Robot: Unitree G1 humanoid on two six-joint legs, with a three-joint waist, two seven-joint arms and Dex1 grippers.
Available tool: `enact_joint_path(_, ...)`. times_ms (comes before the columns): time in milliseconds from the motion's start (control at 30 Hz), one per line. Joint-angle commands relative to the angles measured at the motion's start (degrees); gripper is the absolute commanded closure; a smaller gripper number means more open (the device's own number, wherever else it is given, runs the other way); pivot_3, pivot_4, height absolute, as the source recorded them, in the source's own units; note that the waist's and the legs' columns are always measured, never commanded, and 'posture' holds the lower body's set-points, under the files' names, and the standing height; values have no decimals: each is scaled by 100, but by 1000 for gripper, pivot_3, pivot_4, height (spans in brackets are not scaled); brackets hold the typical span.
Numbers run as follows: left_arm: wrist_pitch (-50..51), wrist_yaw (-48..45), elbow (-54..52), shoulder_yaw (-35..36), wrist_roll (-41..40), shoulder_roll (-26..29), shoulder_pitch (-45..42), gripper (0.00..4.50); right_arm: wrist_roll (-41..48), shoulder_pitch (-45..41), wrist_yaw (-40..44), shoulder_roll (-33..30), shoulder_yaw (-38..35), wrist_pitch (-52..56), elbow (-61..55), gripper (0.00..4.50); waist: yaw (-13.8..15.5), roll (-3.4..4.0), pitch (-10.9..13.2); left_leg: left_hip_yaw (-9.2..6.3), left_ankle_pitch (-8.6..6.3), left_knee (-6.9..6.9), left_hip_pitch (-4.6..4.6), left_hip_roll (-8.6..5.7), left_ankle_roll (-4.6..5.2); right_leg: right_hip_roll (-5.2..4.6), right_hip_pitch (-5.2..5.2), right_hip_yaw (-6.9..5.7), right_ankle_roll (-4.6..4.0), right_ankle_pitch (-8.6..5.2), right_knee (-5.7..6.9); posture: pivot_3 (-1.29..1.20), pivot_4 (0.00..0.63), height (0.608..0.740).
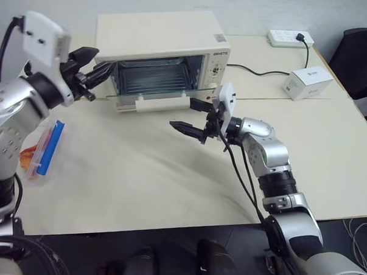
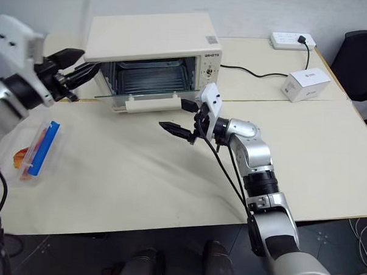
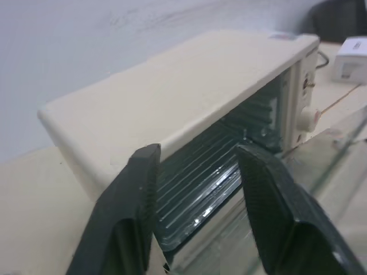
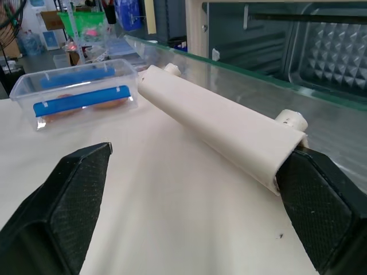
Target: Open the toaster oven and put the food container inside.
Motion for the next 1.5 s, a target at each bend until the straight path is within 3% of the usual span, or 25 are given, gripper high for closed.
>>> enact_joint_path(33, -391, -502, 609, -665, 831, -105, -455, 3415, 95, 27, -117, 78, 11, 61, -463, 0, -17, 0, 0, -1, 1, -1, 0, 2, -2, 3, -2, -1, 0, 0, 4, 0, 150, 740)
enact_joint_path(100, -468, -804, 800, -966, 1118, -156, -577, 4028, 100, 63, -234, 105, -17, 104, -527, 0, -32, 0, 0, 4, 2, -1, 0, 3, -3, 4, -7, -2, 0, 0, 6, 0, 150, 740)
enact_joint_path(367, -309, -1565, 747, -1236, 1626, -227, -527, 4028, 137, 466, -477, -277, -219, 382, -1146, 0, -26, 0, 0, 5, 2, 7, -2, 3, -1, -2, -6, -1, 0, 0, 8, 0, 150, 740)
enact_joint_path(733, 477, -1639, -401, -1071, 1620, -417, 410, 4028, 1723, 2336, 748, -2703, -985, 2104, -3762, 0, 166, -3, 2, 4, -2, 14, -2, 0, 8, -5, -2, 3, 0, 0, 6, 0, 150, 740)
enact_joint_path(1100, 968, -1073, -785, -1294, 2108, -939, 1249, 4028, 2381, 1561, 117, -2588, -1215, 2567, -3585, 0, 240, -6, 1, 12, 2, 12, 13, 6, 13, -6, 1, 14, 2, 1, 11, 0, 150, 740)
enact_joint_path(1300, 1831, -643, -1944, -261, 1703, -1207, 1731, 4028, 2401, 982, 432, -2525, -988, 2479, -3190, 0, 248, -7, 1, 9, -3, 15, 8, -3, 22, -17, 2, 15, 2, 1, 8, 0, 150, 740)
enact_joint_path(1400, 3243, -108, -3174, 1320, 1302, -2031, 1855, 3457, 2360, 687, 753, -2515, -822, 2407, -2923, 0, 241, -8, 2, -5, -3, 18, 5, 0, 22, -16, 2, 12, 2, 1, 10, 0, 150, 740)
enact_joint_path(1500, 4818, 225, -4433, 2696, 1525, -2960, 1675, 2511, 2319, 449, 1144, -2521, -595, 2386, -2654, 0, 232, -10, 1, -34, -3, 20, 5, -1, 22, -15, 3, 15, 3, 2, 10, 0, 150, 740)
